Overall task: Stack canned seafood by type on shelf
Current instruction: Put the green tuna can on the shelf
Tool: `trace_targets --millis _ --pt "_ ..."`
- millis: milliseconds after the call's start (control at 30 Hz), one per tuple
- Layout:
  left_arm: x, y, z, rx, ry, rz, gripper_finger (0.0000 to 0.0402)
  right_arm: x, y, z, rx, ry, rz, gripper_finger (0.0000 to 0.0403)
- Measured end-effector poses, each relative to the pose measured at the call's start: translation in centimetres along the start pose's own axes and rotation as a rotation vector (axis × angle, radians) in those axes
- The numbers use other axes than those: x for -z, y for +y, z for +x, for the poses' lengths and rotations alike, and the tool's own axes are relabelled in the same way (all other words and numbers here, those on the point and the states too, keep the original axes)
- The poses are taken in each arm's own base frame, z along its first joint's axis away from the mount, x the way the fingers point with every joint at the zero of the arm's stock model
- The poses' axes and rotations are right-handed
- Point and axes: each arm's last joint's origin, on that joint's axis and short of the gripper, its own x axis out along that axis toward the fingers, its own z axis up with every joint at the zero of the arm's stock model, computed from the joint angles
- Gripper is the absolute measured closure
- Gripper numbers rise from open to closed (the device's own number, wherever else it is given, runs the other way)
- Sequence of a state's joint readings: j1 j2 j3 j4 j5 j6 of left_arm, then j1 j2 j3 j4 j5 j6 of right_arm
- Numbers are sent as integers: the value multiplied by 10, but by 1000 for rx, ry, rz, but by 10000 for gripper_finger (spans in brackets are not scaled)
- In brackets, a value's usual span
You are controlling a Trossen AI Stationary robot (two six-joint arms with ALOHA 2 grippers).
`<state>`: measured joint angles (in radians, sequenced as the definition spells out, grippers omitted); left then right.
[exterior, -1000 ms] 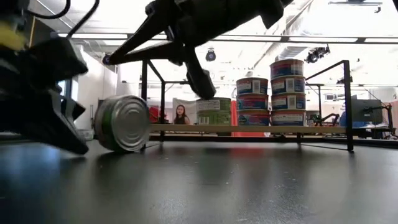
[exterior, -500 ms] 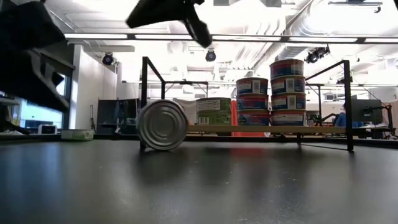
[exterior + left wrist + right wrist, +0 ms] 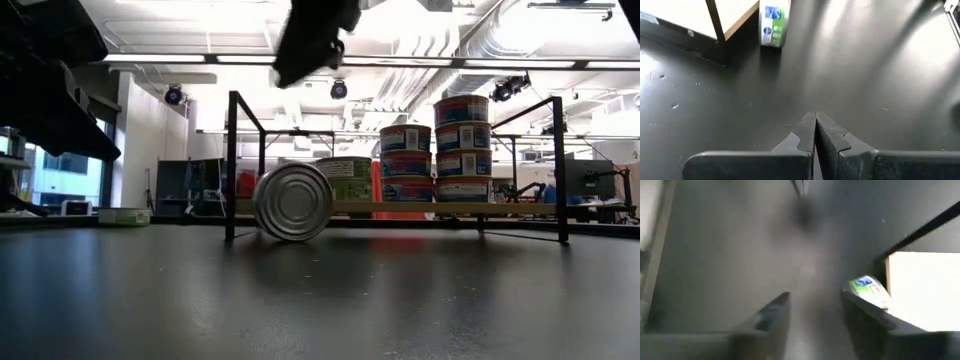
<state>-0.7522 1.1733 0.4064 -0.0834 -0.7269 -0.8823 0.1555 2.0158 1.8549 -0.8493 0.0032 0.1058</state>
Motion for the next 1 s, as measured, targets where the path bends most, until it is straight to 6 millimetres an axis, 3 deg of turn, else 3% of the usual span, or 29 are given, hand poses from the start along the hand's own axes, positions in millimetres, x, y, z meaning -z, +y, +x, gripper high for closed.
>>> trace_targets --millis 100,200,500,800,1000 --pt "1 -1 1 3 1 -32 401 6 -9 11 65 71 -63 163" --pt "2 -2 3 0 7 -49 401 6 -19 21 95 86 -98 123" --pt "5 -5 7 3 -1 -86 401 14 -35 60 115 166 -208 110" --pt "8 -8 12 11 5 -114 401 18 -38 83 181 184 -216 131" --pt "11 -9 15 4 14 -105 401 16 -24 81 206 162 -216 227"
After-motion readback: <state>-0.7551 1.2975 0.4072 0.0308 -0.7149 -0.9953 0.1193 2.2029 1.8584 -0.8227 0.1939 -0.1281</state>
